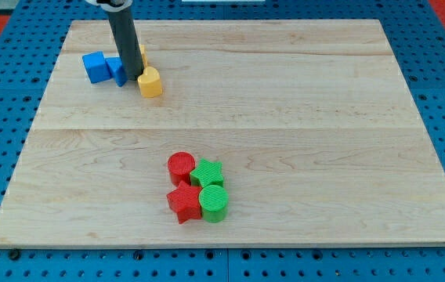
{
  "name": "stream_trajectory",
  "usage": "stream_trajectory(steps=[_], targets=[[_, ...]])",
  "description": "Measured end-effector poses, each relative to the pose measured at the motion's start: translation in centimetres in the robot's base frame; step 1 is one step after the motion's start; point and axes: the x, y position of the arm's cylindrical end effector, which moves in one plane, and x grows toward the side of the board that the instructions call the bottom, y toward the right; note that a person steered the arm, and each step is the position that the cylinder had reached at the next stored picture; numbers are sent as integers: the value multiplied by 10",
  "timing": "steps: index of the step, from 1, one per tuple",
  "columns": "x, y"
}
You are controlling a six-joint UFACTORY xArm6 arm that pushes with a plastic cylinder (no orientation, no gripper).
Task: Place the yellow heart vertically below the blue triangle
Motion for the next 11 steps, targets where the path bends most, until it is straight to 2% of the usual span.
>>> stream_trajectory(steps=[1,3,4,5,6,7,9,10,11], targets=[[-7,0],[-7,76],[1,90],[8,64],[8,2],[11,-6],[18,107],[35,98],[37,50]])
